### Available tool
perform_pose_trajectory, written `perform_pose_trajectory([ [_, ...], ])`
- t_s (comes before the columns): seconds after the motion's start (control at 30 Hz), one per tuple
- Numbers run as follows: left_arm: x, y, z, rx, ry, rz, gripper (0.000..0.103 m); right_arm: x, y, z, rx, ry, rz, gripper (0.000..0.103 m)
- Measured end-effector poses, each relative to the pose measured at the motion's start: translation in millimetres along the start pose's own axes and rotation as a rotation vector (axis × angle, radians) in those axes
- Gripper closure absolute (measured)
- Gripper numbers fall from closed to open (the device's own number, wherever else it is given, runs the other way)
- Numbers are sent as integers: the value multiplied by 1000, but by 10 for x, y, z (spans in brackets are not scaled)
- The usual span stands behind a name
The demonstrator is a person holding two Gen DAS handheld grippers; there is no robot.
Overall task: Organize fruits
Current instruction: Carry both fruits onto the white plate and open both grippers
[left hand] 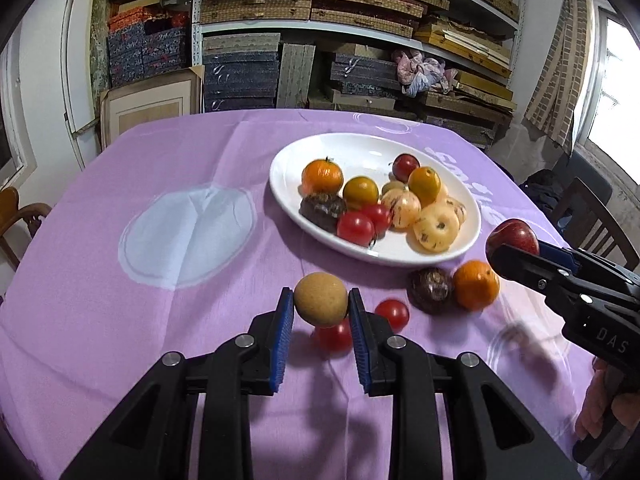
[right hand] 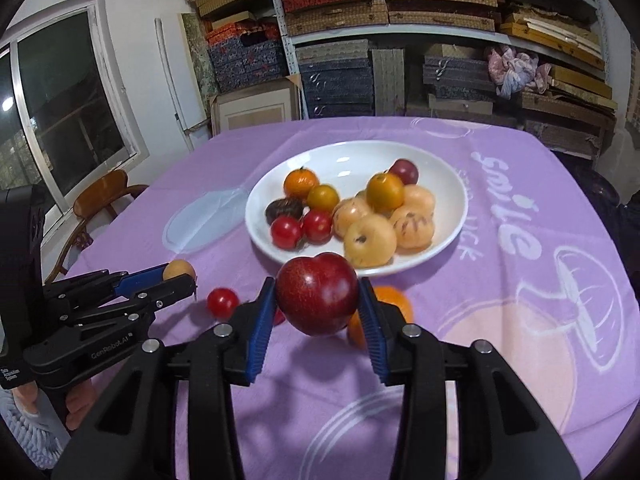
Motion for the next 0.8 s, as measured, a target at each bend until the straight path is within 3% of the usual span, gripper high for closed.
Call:
perform_pose_trajectory([
  [0.2, -1, -476, -457, 14, -5, 2, 75, -126, -316, -323, 3, 52, 7, 63],
  [0.57, 88, -776, -1022, 54, -28, -7, 75, -43, -549, -800, 21, 67, 71, 63],
  [0.63, 109, -808, -1069, 51, -24, -10, 64, -49, -581, -838, 23, 64, 70, 62],
  [0.7, 149, -838, -1063, 40, -27, 5, 47, -78, -625, -801, 6, 58, 54, 53],
  [0.8, 201, -850, -1035, 38, -18, 12, 44, -129, -654, -690, -16, 48, 34, 51],
])
Point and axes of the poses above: each gripper's, at about its wrist camera, not at the fingertips, and z roughly against the way its jaws point, x to its left, y to its underside, the point moved 10 cm from there along -z, roughly the way its jaws point, and after that the axes turned 15 degrees about -z, right-handed, at the moved point
